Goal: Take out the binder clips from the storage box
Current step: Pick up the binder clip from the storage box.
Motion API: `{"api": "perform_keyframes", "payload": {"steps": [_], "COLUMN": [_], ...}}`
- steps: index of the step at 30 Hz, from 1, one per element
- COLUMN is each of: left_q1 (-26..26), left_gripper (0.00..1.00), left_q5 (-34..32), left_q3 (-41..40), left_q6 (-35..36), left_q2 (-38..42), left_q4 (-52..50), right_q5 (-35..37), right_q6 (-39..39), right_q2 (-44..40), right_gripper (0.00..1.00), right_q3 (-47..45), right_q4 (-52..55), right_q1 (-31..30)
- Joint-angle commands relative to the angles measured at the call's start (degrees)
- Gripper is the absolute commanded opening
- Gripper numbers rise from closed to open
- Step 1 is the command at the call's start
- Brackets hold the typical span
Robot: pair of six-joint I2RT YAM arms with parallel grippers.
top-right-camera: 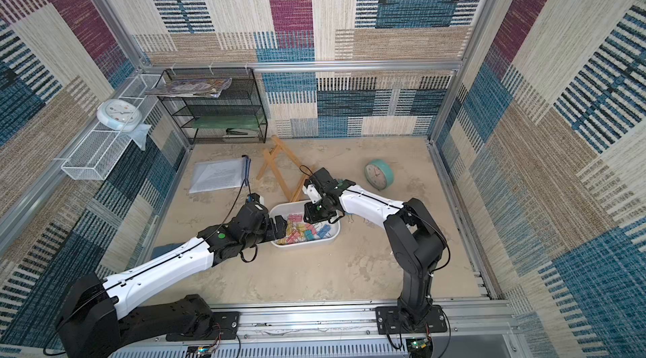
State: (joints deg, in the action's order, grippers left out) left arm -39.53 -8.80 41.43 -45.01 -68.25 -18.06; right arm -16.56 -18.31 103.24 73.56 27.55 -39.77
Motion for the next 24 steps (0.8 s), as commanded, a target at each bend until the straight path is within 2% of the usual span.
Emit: {"api": "perform_keyframes", "payload": {"steps": [1,4,7,13,16,18,24], "left_q1": [-0.01,-0.02,0.00,0.02,0.01,-0.01,0.00], "left_gripper": [0.99,0.99,0.99,0.99,0.99,0.99,0.99], "left_q5": [0.16,0.92,2.21,2.82,2.64,2.73,2.74], "left_q3": [-0.06,-0.03,0.36,0.68,0.71,0.93,1.02], "left_q6": [-0.51,-0.16,0.29,0.58,0.53,0.47,0.46], "left_q2": [0.15,-0.09,-0.43,-0.92,-1.01,-1.19,-1.36], "left_q4": [0.41,0.99,1.52,1.81,1.89,1.65,1.28], "right_q5": [1.78,7.24,12.28,4.96,2.42,0.18,1.27], "right_q6": [0.30,-0.82,-2.34,-1.51,-0.96,-0.68,-0.99], "right_q2": [-2.60,-2.96,0.54,2.45,3.43,4.11,3.26], "right_gripper": [0.37,0.38,0.36,0.34,0.29,0.21,0.06], "right_q3": [0.20,-1.30,-0.14,-1.86,-1.37,-1.22,-1.18], "right_q4": [-0.65,-0.42,3.55,1.15,0.55,0.37,0.42], "right_q1": [-0.14,0.17,0.57,0.57,0.57,0.57,0.56]}}
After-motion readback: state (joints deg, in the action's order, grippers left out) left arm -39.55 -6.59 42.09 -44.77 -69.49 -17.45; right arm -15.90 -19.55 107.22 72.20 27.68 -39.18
